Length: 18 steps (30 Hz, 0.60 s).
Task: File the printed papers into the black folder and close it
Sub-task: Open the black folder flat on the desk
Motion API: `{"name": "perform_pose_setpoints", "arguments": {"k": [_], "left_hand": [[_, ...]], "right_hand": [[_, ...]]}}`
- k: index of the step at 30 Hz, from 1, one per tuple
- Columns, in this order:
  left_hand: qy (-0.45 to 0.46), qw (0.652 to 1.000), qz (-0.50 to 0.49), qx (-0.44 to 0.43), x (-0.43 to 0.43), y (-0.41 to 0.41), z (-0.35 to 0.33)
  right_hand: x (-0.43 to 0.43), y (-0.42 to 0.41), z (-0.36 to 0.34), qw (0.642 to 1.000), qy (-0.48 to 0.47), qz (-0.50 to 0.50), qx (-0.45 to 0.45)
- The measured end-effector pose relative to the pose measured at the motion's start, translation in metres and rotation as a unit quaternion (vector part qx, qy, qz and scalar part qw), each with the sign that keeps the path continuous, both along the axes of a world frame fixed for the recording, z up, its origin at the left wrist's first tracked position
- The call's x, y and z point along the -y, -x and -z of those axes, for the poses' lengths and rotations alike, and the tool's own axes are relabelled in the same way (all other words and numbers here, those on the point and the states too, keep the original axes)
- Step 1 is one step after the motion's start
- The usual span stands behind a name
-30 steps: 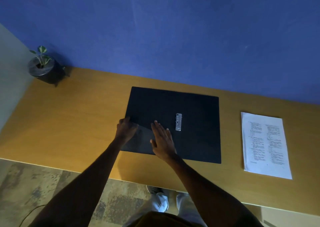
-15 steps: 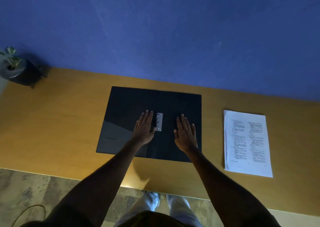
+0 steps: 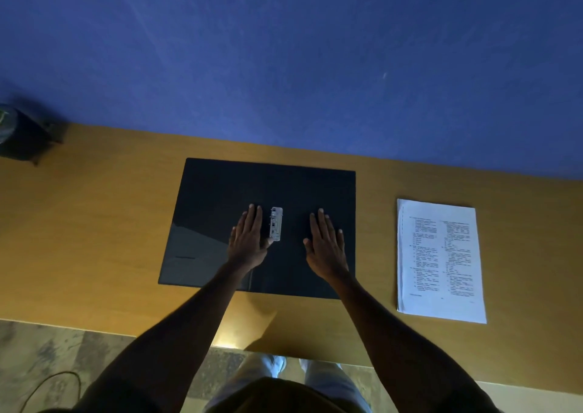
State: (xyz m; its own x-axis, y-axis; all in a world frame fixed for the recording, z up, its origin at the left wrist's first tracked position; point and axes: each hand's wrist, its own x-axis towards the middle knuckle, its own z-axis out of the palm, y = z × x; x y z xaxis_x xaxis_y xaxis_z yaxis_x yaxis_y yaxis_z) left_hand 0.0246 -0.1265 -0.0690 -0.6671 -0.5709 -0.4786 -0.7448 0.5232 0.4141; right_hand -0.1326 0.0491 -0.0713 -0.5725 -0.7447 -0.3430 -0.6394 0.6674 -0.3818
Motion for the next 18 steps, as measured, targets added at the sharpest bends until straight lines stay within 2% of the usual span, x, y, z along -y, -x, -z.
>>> {"name": "perform_pose_setpoints", "arguments": {"k": [7,11,18], "left_hand": [[0.043,0.999,-0.016,-0.006,-0.003,0.000,-0.004],[0.002,1.000,-0.024,-0.020,0.001,-0.001,-0.005],[-0.117,0.987,-0.047,-0.097,0.021,-0.004,-0.017]], "right_hand": [[0.003,-0.008,0.002,1.000,-0.008,0.013,-0.009],[0.003,-0.011,0.003,1.000,-0.007,0.017,-0.008],[0.000,-0.013,0.007,1.000,-0.004,0.010,-0.016]]}}
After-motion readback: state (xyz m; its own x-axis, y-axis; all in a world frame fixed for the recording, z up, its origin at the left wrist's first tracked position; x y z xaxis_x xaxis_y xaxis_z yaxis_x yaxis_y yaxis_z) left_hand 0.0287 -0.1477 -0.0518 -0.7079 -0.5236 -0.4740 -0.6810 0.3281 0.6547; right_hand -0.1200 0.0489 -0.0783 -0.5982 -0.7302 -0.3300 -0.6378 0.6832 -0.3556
